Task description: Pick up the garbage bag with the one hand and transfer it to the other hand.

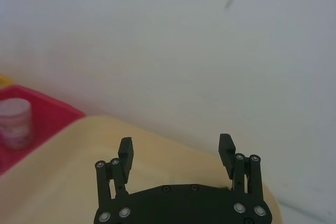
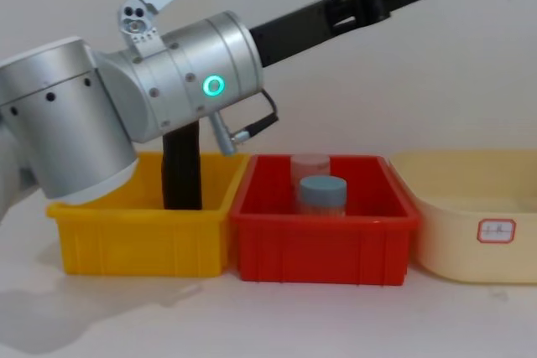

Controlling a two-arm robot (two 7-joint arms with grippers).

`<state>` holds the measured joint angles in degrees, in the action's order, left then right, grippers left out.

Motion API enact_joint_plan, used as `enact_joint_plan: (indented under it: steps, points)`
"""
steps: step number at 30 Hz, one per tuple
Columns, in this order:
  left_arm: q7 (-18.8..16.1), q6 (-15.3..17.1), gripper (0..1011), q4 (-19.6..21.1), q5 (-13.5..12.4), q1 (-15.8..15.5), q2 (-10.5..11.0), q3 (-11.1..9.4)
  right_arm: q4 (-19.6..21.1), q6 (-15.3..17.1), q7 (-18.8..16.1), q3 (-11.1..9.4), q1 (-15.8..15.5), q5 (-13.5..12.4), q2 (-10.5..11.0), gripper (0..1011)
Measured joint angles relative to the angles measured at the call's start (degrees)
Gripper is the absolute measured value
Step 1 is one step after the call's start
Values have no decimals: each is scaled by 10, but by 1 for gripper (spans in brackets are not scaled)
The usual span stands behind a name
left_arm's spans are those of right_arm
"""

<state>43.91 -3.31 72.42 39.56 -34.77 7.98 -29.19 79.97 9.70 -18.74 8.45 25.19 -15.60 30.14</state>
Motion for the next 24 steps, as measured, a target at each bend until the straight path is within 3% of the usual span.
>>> enact_joint_plan:
  steps: [8,24]
  points:
    - [-29,-16,1001,17,-3,16,17,18,7,-9,-25,16,14,2,-8,1001]
    - [-114,-32,1001,69,-20,72,76,67,-2,-19,-100,83,49,-13,-42,1001]
